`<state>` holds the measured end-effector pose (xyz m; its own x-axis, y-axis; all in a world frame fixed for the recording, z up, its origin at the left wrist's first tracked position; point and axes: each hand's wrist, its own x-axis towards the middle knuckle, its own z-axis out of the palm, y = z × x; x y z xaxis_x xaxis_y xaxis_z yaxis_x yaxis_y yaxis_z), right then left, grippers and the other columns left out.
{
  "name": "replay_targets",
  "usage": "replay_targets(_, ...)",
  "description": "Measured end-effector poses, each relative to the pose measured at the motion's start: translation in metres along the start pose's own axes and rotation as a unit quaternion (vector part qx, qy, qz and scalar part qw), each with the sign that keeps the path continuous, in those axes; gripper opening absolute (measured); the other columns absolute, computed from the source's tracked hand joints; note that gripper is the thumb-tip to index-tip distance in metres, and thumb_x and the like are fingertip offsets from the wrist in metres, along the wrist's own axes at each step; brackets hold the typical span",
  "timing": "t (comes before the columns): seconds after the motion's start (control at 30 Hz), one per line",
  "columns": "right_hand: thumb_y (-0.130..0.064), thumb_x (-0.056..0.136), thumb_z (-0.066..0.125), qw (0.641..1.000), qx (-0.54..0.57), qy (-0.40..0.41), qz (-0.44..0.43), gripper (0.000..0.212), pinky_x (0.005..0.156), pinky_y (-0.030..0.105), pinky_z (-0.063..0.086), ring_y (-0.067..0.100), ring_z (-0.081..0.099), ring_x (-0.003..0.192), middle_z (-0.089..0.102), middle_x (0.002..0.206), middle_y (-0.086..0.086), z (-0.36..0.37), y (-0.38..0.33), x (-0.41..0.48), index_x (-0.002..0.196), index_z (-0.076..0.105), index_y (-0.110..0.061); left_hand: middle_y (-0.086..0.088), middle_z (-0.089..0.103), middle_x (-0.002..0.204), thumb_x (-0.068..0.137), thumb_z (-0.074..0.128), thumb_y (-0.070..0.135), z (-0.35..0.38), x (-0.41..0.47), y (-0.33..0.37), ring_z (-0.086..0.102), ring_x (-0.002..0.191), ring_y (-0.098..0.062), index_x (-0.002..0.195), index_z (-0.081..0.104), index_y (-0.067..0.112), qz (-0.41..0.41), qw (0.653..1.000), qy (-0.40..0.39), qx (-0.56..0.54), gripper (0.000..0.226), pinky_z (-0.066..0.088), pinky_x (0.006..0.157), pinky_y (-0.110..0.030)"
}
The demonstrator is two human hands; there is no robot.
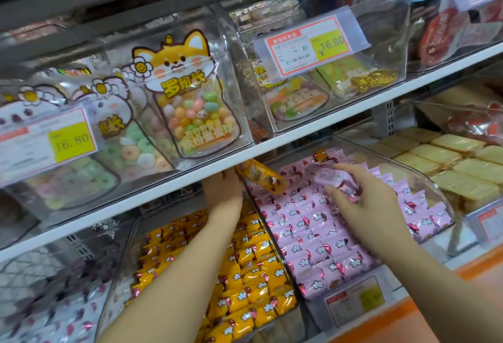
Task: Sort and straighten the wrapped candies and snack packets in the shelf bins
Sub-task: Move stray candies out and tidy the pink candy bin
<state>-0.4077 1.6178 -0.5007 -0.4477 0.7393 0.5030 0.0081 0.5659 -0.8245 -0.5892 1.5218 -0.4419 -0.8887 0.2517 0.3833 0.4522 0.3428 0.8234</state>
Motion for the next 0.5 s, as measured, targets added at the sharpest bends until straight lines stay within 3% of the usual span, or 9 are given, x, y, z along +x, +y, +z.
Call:
replay_targets(0.07,-0.015,0.087,0.063,0.999,0.0,0.031,-0.011,0.032,0.069,-0.005,0.032,-0.016,0.048,0.078,0.056,0.098,-0.017,-0.002,-0.003,0.001,0.116,0.057,-0.027,-0.015,0.054,0.131,0.1,0.04,0.025,-0.002,-0.008,0.008,0.053,0.115,-0.029,0.125,0.055,0.007,-0.013,0.999,-0.04,-0.008,0.035,0.04,0.094,-0.033)
replay_targets(0.17,-0.014,0.086,0.065,0.998,-0.03,0.034,-0.034,0.037,0.079,-0.006,0.027,-0.007,0.041,0.093,0.051,0.11,-0.007,-0.001,-0.006,0.001,0.122,0.057,-0.02,-0.006,0.064,0.095,0.098,0.045,0.021,0.005,-0.026,0.014,0.063,0.068,-0.002,0.101,0.058,0.016,0.007,0.971,-0.239,0.03,0.015,0.046,0.061,-0.016)
replay_targets(0.2,-0.014,0.085,0.065,0.998,-0.035,0.029,-0.036,0.038,0.08,-0.006,0.027,-0.005,0.041,0.095,0.051,0.111,-0.005,-0.001,-0.006,0.001,0.122,0.057,-0.02,-0.003,0.064,0.091,0.097,0.046,0.022,0.006,-0.03,0.013,0.064,0.069,-0.002,0.102,0.057,0.017,0.042,0.956,-0.278,0.081,0.013,0.046,0.06,-0.016)
replay_targets(0.27,-0.016,0.085,0.066,0.999,-0.031,0.022,-0.035,0.038,0.078,-0.006,0.028,0.0,0.044,0.095,0.053,0.112,-0.005,-0.001,-0.007,0.0,0.122,0.057,-0.021,0.0,0.062,0.108,0.096,0.048,0.023,0.005,-0.03,0.013,0.062,0.096,-0.011,0.119,0.052,0.02,0.132,0.936,-0.281,0.167,0.023,0.046,0.078,-0.021)
replay_targets(0.33,-0.017,0.085,0.066,0.999,-0.009,0.01,-0.034,0.038,0.076,-0.003,0.033,0.004,0.051,0.093,0.056,0.112,-0.006,0.0,-0.01,-0.001,0.121,0.057,-0.024,0.003,0.052,0.128,0.093,0.054,0.02,-0.003,-0.031,0.018,0.053,0.11,-0.011,0.134,0.041,0.024,0.196,0.931,-0.263,0.158,0.043,0.041,0.092,-0.023)
replay_targets(0.4,-0.018,0.084,0.067,0.999,0.018,-0.009,-0.034,0.037,0.074,0.0,0.037,-0.003,0.053,0.088,0.058,0.11,-0.011,0.003,-0.016,-0.002,0.118,0.056,-0.028,0.007,0.044,0.14,0.091,0.059,0.024,-0.008,-0.035,0.024,0.045,0.121,-0.007,0.141,0.034,0.028,0.283,0.908,-0.27,0.151,0.056,0.034,0.099,-0.019)
replay_targets(0.5,-0.018,0.082,0.069,0.997,0.032,-0.042,-0.05,0.039,0.077,-0.004,0.036,-0.02,0.049,0.091,0.055,0.103,-0.026,0.009,-0.024,-0.003,0.116,0.056,-0.031,0.013,0.044,0.142,0.091,0.059,0.025,-0.01,-0.043,0.028,0.041,0.125,0.0,0.142,0.036,0.032,0.374,0.854,-0.321,0.167,0.056,0.031,0.102,-0.013)
